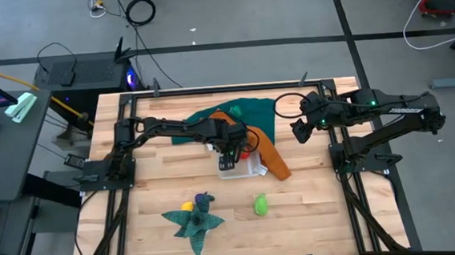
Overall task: Pick and placing Produce into tupperware
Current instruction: Put the avocado into the transparent bin, then put the green bell pepper into the transparent bin
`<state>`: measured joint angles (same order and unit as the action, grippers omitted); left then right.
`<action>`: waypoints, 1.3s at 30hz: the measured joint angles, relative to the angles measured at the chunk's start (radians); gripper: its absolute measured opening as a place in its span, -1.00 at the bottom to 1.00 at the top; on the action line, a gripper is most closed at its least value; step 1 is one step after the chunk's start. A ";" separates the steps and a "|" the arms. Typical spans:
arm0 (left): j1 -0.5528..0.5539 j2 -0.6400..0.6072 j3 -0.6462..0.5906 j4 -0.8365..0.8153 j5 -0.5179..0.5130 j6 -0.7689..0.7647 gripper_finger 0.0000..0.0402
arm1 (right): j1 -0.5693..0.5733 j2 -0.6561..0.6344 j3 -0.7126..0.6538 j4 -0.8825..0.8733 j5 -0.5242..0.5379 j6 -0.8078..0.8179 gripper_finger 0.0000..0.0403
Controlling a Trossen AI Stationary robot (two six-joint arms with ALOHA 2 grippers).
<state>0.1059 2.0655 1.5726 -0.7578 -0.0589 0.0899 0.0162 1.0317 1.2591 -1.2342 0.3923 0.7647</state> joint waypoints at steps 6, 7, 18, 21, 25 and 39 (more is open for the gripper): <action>0.001 -0.010 0.059 -0.077 0.000 0.000 0.39 | 0.000 0.000 0.000 0.000 0.000 0.000 0.36; 0.004 -0.010 0.089 -0.111 -0.004 0.000 0.38 | 0.000 0.000 0.000 0.000 0.000 0.000 0.36; 0.044 -0.016 0.468 -0.415 -0.025 -0.296 0.36 | 0.000 0.000 0.000 -0.010 0.000 0.000 0.36; 0.045 -0.040 0.482 -0.441 -0.034 -0.376 0.34 | 0.000 0.000 0.000 -0.037 0.000 0.000 0.36; 0.046 -0.057 0.483 -0.449 -0.045 -0.419 0.32 | 0.000 0.000 0.000 -0.061 0.012 -0.006 0.36; 0.276 -0.003 0.483 -0.270 0.011 -0.438 0.31 | 0.000 0.000 0.000 -0.059 0.050 0.002 0.36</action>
<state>0.3821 2.0624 2.0553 -1.0274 -0.0480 -0.3481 0.0166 1.0313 1.2591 -1.2930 0.4423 0.7668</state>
